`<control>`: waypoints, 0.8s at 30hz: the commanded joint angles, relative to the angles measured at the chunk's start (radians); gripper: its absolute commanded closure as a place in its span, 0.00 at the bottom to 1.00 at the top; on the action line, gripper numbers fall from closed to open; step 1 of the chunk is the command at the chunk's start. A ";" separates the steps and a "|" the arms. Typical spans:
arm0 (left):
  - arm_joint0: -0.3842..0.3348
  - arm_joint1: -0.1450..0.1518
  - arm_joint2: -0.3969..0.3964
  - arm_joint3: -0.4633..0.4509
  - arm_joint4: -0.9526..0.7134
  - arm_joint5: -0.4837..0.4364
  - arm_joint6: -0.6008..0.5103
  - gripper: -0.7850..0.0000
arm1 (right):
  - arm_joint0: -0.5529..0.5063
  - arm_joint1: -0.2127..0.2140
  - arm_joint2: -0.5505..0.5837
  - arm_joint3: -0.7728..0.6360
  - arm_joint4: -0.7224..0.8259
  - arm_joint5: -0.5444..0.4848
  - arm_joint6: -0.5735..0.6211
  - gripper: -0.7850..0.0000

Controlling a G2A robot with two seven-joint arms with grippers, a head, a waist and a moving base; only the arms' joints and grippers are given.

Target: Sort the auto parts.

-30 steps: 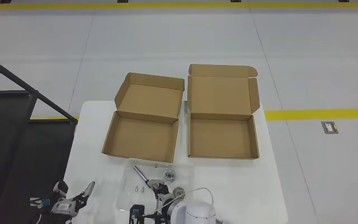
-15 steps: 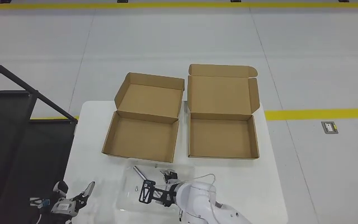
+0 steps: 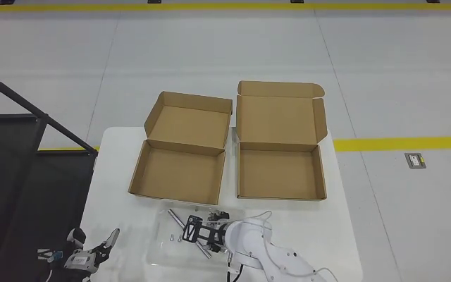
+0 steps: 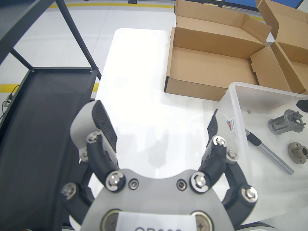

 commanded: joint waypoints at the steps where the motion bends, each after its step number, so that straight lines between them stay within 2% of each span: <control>1: 0.000 0.000 0.000 0.000 0.000 0.000 0.000 0.00 | 0.005 -0.003 -0.001 0.014 0.007 -0.001 -0.004 0.00; 5: 0.000 0.000 0.000 0.000 0.000 0.000 0.000 0.00 | 0.016 -0.011 -0.003 0.050 0.017 0.001 -0.015 0.00; 7: 0.000 0.000 0.000 0.000 0.000 0.000 0.000 0.00 | 0.023 -0.015 -0.005 0.069 0.021 0.005 -0.019 0.07; 8: 0.000 0.000 0.000 0.000 0.000 0.000 0.000 0.00 | 0.026 -0.018 -0.005 0.077 0.023 0.011 -0.022 0.22; 9: 0.000 0.000 0.000 0.000 0.000 0.000 0.000 0.00 | 0.028 -0.019 -0.004 0.087 0.024 0.018 -0.024 0.45; 12: 0.000 0.000 0.000 0.000 0.000 0.000 0.000 0.00 | 0.031 -0.024 -0.002 0.105 0.023 0.030 -0.036 0.70; 14: 0.000 0.000 0.000 0.000 0.000 0.000 0.000 0.00 | 0.030 -0.025 -0.001 0.109 0.012 0.041 -0.040 0.99; 20: 0.000 0.000 0.000 0.000 0.000 0.000 0.000 0.00 | -0.003 -0.017 0.020 0.064 -0.025 0.054 -0.056 1.00; 24: 0.000 0.000 0.000 0.000 0.000 0.000 0.000 0.00 | -0.051 0.005 0.051 -0.040 -0.065 -0.015 -0.162 1.00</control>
